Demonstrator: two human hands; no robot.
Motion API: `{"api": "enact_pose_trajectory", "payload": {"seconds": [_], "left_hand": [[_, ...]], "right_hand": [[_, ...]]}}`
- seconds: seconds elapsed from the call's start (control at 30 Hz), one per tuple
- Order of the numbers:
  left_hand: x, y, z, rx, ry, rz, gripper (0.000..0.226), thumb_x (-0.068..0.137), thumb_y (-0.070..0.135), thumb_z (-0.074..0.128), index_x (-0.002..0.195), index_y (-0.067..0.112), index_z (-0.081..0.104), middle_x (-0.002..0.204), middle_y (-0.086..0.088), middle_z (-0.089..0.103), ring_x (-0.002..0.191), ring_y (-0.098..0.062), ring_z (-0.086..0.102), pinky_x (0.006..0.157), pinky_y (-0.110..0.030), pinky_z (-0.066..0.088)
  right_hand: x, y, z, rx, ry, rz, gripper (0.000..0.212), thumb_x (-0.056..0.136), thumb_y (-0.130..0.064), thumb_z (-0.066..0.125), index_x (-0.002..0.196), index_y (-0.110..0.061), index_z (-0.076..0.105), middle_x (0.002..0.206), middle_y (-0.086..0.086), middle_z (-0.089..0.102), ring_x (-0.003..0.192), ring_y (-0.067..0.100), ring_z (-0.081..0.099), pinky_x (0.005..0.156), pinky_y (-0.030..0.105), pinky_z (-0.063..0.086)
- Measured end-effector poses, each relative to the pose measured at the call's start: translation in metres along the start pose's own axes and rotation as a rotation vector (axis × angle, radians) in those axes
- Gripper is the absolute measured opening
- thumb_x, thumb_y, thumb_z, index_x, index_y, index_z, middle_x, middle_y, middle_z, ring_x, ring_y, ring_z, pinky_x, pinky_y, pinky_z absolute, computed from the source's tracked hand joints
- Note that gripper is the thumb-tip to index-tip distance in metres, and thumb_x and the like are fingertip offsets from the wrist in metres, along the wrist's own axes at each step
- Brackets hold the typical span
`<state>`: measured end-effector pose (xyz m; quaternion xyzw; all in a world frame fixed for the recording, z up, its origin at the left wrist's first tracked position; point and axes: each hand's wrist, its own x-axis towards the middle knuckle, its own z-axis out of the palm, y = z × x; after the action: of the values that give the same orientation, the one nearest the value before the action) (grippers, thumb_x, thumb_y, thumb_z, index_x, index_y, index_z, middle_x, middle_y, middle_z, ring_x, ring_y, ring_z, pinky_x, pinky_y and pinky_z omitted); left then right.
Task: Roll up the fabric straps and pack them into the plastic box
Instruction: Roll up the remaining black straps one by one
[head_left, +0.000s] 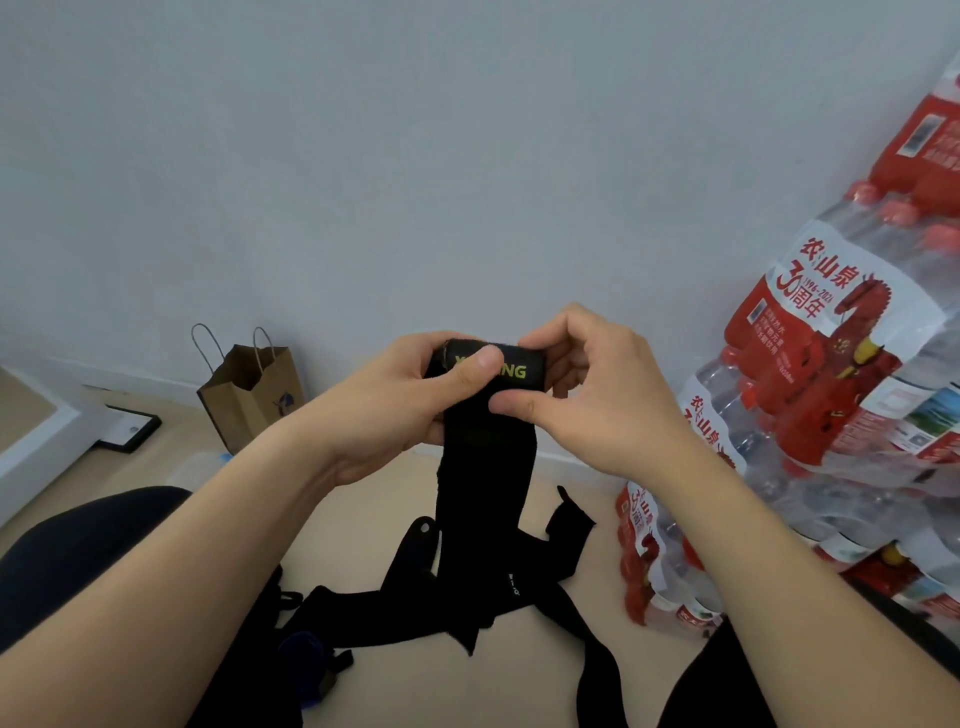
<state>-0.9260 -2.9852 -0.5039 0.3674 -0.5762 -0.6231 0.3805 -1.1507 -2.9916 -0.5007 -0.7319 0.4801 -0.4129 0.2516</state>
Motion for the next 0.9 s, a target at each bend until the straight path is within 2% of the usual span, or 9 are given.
{"api": "enact_pose_trajectory", "payload": {"seconds": [0.13, 0.2, 0.27, 0.4, 0.5, 0.57, 0.7, 0.8, 0.9], "left_hand": [[0.003, 0.001, -0.001, 0.054, 0.075, 0.069, 0.036, 0.098, 0.028, 0.07, 0.128, 0.01, 0.07, 0.119, -0.02, 0.076, 0.104, -0.028, 0.076, 0.081, -0.036, 0.063], [0.003, 0.001, 0.0, 0.06, 0.077, 0.112, 0.035, 0.095, 0.026, 0.073, 0.128, 0.015, 0.07, 0.114, -0.015, 0.075, 0.103, -0.025, 0.074, 0.083, -0.036, 0.063], [0.002, 0.001, 0.0, 0.111, 0.067, 0.157, 0.031, 0.099, 0.022, 0.074, 0.129, 0.019, 0.067, 0.112, -0.009, 0.073, 0.101, -0.022, 0.073, 0.083, -0.034, 0.061], [0.0, -0.001, -0.003, 0.301, 0.069, 0.23, 0.025, 0.107, 0.024, 0.067, 0.132, 0.026, 0.062, 0.114, -0.003, 0.069, 0.102, -0.015, 0.067, 0.088, -0.031, 0.057], [0.0, 0.002, 0.003, 0.097, 0.048, 0.165, 0.033, 0.109, 0.044, 0.053, 0.135, 0.026, 0.061, 0.129, -0.009, 0.068, 0.116, -0.024, 0.07, 0.101, -0.041, 0.06], [0.001, 0.001, 0.004, 0.116, 0.09, 0.113, 0.037, 0.11, 0.05, 0.05, 0.137, 0.027, 0.06, 0.13, -0.005, 0.07, 0.122, -0.026, 0.071, 0.102, -0.046, 0.062], [0.001, -0.004, -0.001, 0.224, 0.133, 0.078, 0.025, 0.113, 0.034, 0.052, 0.131, 0.018, 0.058, 0.121, -0.007, 0.073, 0.111, -0.02, 0.074, 0.1, -0.052, 0.062], [-0.001, 0.0, -0.003, 0.297, 0.131, 0.187, 0.018, 0.113, 0.023, 0.054, 0.13, 0.016, 0.052, 0.116, -0.003, 0.072, 0.103, -0.016, 0.074, 0.088, -0.042, 0.065], [-0.002, 0.003, -0.003, 0.373, 0.073, 0.243, 0.021, 0.112, 0.01, 0.055, 0.13, 0.015, 0.046, 0.122, -0.007, 0.069, 0.105, -0.026, 0.075, 0.083, -0.048, 0.067]], "right_hand": [[-0.001, 0.0, 0.001, 0.074, -0.046, -0.007, 0.049, 0.068, -0.049, 0.094, 0.097, -0.039, 0.056, 0.096, -0.012, 0.073, 0.084, 0.012, 0.072, 0.072, 0.029, 0.059], [0.001, -0.002, -0.001, 0.287, -0.151, 0.117, 0.051, 0.077, -0.055, 0.085, 0.11, -0.028, 0.059, 0.107, -0.002, 0.074, 0.095, 0.017, 0.074, 0.079, 0.036, 0.061], [0.002, -0.003, -0.001, 0.442, -0.249, 0.265, 0.054, 0.085, -0.06, 0.075, 0.115, -0.018, 0.061, 0.103, 0.001, 0.077, 0.094, 0.017, 0.077, 0.083, 0.04, 0.061], [0.004, 0.0, -0.002, 0.367, -0.215, 0.299, 0.045, 0.088, -0.049, 0.076, 0.118, -0.016, 0.067, 0.101, 0.007, 0.082, 0.09, 0.03, 0.081, 0.093, 0.053, 0.064], [0.005, -0.001, -0.002, 0.366, -0.128, 0.238, 0.024, 0.097, -0.037, 0.076, 0.113, -0.021, 0.07, 0.097, 0.009, 0.082, 0.083, 0.026, 0.079, 0.086, 0.054, 0.064], [0.004, -0.002, 0.002, 0.336, -0.088, 0.223, 0.017, 0.096, -0.034, 0.079, 0.109, -0.026, 0.072, 0.096, 0.009, 0.082, 0.086, 0.025, 0.08, 0.085, 0.051, 0.065], [-0.001, -0.006, 0.011, 0.418, -0.041, 0.328, 0.028, 0.09, -0.034, 0.087, 0.112, -0.025, 0.072, 0.099, 0.016, 0.081, 0.091, 0.032, 0.082, 0.087, 0.053, 0.067], [-0.003, -0.011, 0.015, 0.644, -0.181, 0.467, 0.05, 0.088, -0.045, 0.08, 0.13, -0.025, 0.062, 0.112, 0.018, 0.081, 0.101, 0.035, 0.081, 0.085, 0.049, 0.066], [-0.001, -0.017, 0.018, 0.891, -0.188, 0.578, 0.041, 0.107, -0.042, 0.063, 0.139, -0.017, 0.062, 0.123, 0.018, 0.077, 0.107, 0.03, 0.079, 0.082, 0.042, 0.066]]}}
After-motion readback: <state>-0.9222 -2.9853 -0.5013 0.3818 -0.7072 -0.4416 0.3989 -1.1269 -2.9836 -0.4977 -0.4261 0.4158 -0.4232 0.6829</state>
